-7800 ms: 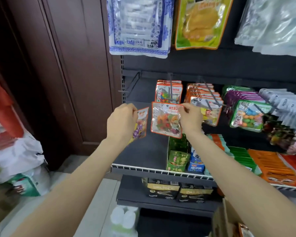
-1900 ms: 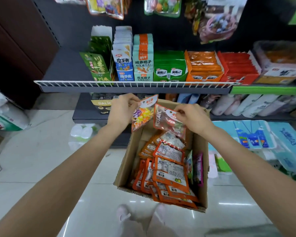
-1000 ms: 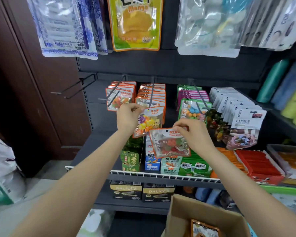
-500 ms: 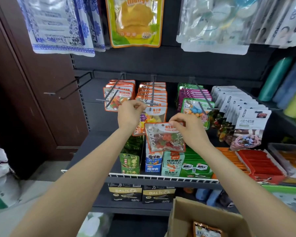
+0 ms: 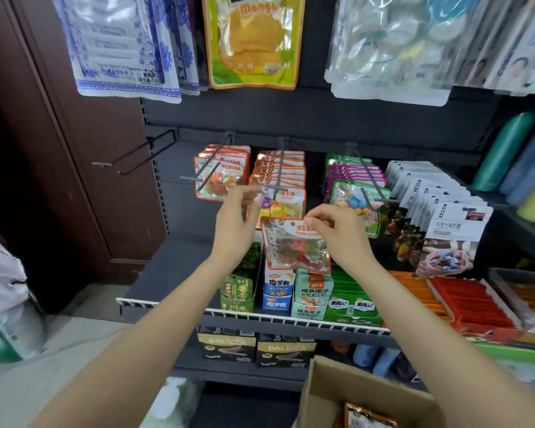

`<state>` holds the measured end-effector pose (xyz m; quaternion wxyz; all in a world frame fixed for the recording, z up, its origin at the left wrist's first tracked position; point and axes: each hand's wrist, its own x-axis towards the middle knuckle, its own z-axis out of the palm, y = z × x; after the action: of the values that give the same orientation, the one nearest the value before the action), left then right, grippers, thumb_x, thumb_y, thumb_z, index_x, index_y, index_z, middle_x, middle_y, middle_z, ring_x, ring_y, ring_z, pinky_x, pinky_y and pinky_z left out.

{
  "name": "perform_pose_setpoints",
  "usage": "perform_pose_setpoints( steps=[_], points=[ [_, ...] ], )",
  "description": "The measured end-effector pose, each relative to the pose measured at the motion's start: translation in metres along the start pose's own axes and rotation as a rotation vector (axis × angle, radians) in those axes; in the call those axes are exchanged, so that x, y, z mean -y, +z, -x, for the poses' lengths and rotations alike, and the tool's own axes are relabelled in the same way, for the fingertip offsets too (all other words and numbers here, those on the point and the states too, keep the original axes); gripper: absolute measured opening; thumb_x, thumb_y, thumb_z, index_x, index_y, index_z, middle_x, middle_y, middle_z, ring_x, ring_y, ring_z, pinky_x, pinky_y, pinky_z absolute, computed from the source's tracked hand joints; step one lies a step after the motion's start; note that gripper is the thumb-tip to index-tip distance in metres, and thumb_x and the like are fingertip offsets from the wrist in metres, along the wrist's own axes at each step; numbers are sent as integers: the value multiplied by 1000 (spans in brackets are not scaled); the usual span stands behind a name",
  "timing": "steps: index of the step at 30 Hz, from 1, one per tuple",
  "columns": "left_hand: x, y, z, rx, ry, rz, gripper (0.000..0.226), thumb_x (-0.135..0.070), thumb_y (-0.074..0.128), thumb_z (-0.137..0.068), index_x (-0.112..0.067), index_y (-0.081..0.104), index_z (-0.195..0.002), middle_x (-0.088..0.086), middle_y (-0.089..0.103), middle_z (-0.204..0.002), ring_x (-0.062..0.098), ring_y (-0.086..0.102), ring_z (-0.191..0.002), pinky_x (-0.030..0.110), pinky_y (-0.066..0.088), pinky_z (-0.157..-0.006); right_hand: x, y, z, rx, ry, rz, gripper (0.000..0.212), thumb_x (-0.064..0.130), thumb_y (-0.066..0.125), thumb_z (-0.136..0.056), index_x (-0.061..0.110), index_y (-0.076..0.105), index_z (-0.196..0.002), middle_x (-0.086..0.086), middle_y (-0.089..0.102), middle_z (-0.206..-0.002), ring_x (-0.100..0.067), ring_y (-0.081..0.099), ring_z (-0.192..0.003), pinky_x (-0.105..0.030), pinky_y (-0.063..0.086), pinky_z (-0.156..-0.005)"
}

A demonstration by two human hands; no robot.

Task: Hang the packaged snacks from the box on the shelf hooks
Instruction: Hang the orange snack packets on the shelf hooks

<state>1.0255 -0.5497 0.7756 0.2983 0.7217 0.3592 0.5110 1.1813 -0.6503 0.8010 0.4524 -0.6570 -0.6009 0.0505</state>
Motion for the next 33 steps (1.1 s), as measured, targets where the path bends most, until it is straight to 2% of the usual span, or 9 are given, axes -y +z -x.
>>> perform_pose_setpoints(
  steps=[3,5,9,11,16,19,25,30,33],
  points=[
    [3,-22,24,191,-13,-21,29,-28,59,-92,-27,54,-120,-12,58,-118,-1,55,-105,22,46,-93,6,18,1,28,2,-89,8,16,62,-89,18,69,-84,13,63,-79,9,54,-72,0,37,-66],
    [7,-39,32,227,-18,-90,32,-29,65,-87,-33,55,-117,-11,56,-115,-3,53,-100,16,45,-88,14,34,-2,30,11,-141,8,17,63,-88,15,70,-87,13,63,-81,7,54,-74,1,37,-67],
    [16,-76,28,66,-22,-198,25,-20,68,-84,-31,60,-104,7,60,-97,21,58,-83,36,50,-78,39,72,-13,44,-19,-208,9,13,63,-88,18,68,-83,19,59,-75,8,53,-72,-4,37,-67],
    [25,-93,17,10,-64,-171,20,-18,68,-84,-30,63,-99,11,61,-95,26,58,-81,36,50,-76,49,91,-23,43,-21,-207,10,13,62,-89,17,69,-83,19,60,-76,7,54,-73,-3,38,-67],
    [53,-118,-20,-15,-86,-178,20,-15,68,-83,-29,65,-97,4,64,-95,20,58,-82,23,45,-72,67,130,-56,-5,12,-143,11,20,61,-90,15,71,-90,11,64,-85,-4,56,-81,-13,39,-70],
    [66,-121,-41,-2,-86,-165,20,-15,68,-84,-24,66,-102,6,65,-97,22,60,-84,28,48,-75,71,146,-72,-76,52,-97,11,20,61,-90,16,71,-92,7,67,-91,-4,56,-84,-8,36,-67],
    [81,-117,-54,35,-59,-127,22,-18,68,-84,-20,65,-105,7,64,-94,23,59,-82,33,48,-77,68,157,-81,-127,83,-42,11,19,60,-90,16,70,-91,6,68,-92,-5,58,-87,-9,39,-68],
    [87,-120,-59,48,-60,-57,23,-18,68,-83,-23,66,-106,4,65,-94,20,60,-84,29,50,-76,69,159,-80,-165,52,-41,8,18,62,-89,18,69,-87,13,63,-82,6,53,-76,3,36,-61],
    [92,-123,-64,51,-78,-48,24,-16,68,-84,-23,66,-106,2,66,-95,19,60,-82,16,47,-70,69,162,-83,-155,51,-30,7,18,62,-89,21,66,-84,15,60,-79,11,51,-72,4,35,-62]
  ],
)
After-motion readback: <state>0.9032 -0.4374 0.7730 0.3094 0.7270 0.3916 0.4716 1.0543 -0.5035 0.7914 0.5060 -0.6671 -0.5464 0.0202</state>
